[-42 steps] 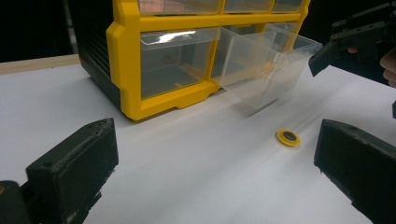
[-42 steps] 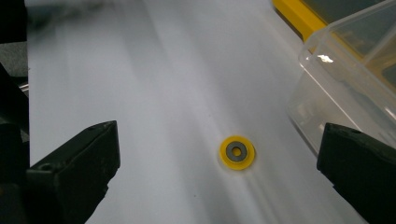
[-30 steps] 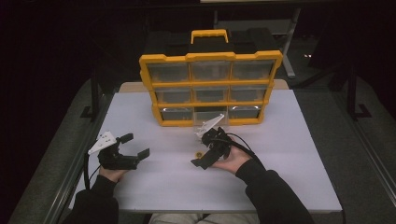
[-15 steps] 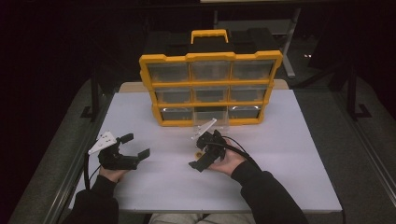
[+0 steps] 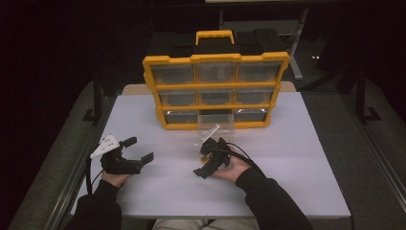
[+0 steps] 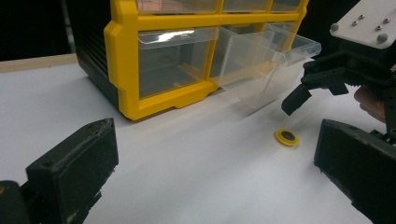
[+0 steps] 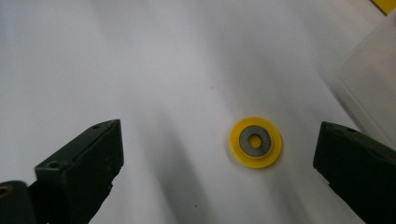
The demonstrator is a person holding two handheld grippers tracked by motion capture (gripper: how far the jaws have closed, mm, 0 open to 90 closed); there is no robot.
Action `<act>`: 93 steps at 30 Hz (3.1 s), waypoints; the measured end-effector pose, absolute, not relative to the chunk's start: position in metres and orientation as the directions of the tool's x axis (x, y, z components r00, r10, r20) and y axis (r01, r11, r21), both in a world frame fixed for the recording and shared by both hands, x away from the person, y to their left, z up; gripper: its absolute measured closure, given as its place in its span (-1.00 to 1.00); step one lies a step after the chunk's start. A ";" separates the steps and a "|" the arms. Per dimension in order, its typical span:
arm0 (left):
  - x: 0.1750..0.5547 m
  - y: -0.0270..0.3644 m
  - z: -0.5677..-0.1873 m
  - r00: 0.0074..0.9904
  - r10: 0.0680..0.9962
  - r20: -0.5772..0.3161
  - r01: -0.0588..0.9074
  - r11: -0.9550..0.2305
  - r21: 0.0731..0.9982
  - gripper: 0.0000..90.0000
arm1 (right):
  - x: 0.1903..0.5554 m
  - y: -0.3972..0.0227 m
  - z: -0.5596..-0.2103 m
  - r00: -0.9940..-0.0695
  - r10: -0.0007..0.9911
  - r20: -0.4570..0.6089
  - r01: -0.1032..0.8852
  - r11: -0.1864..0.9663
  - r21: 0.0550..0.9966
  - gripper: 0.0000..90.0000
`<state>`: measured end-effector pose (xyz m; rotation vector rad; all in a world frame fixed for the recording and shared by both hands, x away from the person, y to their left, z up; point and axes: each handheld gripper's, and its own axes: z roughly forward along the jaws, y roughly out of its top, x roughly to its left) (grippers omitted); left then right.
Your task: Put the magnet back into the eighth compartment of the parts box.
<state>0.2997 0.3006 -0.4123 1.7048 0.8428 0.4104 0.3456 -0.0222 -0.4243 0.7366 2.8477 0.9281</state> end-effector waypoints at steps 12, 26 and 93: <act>0.300 0.300 -0.413 0.687 0.710 -0.154 0.327 -0.113 0.938 -1.00 | 0.354 -0.023 -0.431 -0.859 0.503 0.096 0.459 0.674 0.578 -0.43; 0.300 0.300 -0.413 0.688 0.709 -0.157 0.328 -0.110 0.938 -1.00 | 0.356 -0.023 -0.433 -0.844 0.532 0.060 0.467 0.676 0.570 -0.08; 0.300 0.301 -0.412 0.680 0.716 -0.156 0.322 -0.101 0.941 -1.00 | 0.353 -0.041 -0.350 -0.855 0.509 0.100 0.421 0.569 0.707 0.36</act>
